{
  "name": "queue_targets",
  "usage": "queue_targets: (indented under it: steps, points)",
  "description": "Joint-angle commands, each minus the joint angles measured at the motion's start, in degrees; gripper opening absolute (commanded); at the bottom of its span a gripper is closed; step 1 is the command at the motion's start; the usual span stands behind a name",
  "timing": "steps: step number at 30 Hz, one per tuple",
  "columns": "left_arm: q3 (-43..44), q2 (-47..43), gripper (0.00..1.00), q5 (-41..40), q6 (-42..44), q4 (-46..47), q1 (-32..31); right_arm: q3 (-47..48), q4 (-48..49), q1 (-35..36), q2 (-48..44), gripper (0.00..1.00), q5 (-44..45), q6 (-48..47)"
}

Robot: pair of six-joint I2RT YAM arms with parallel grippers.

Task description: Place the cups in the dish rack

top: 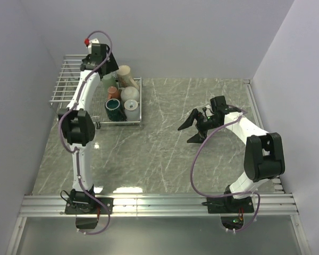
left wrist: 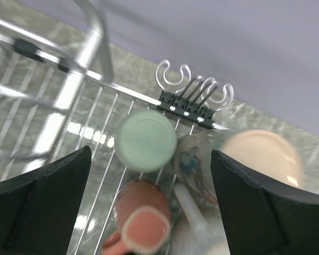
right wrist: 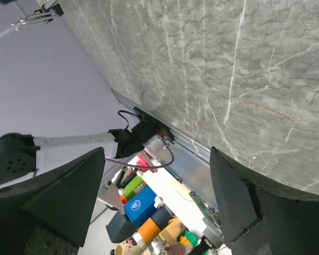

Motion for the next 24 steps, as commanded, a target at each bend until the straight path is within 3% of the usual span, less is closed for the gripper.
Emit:
queue_targets:
  steps: [1,6,9,12,15,19,24]
  points:
    - [1.42,-9.64,1.0,-2.63,-0.79,-0.82,0.53,1.83,1.56,0.34,-1.7,0.86,-0.81,0.33]
    - [0.02,-15.25,0.99,-1.14,-1.58,0.49,0.53,2.18,1.56,1.66,-2.05,0.86,-0.99,0.51]
    - [-3.14,-19.99,0.99,4.3,-2.28,3.91,0.62,2.27,1.47,2.19,-2.66,0.86,-0.99,0.5]
    - [-11.91,-28.84,0.99,12.3,-3.94,12.68,0.62,3.4,0.43,2.63,-3.8,0.86,0.93,-0.54]
    - [-27.19,-40.43,1.0,15.56,-6.76,24.02,0.53,8.49,-4.49,3.15,-5.38,0.85,3.49,-3.35]
    - [-46.25,-52.77,0.99,14.34,-8.52,29.32,0.53,17.27,-9.15,4.73,-8.99,0.85,8.22,-5.11]
    - [-58.42,-64.19,0.99,6.11,-9.93,26.26,0.53,22.57,-12.06,7.72,-17.94,0.88,17.63,-9.33]
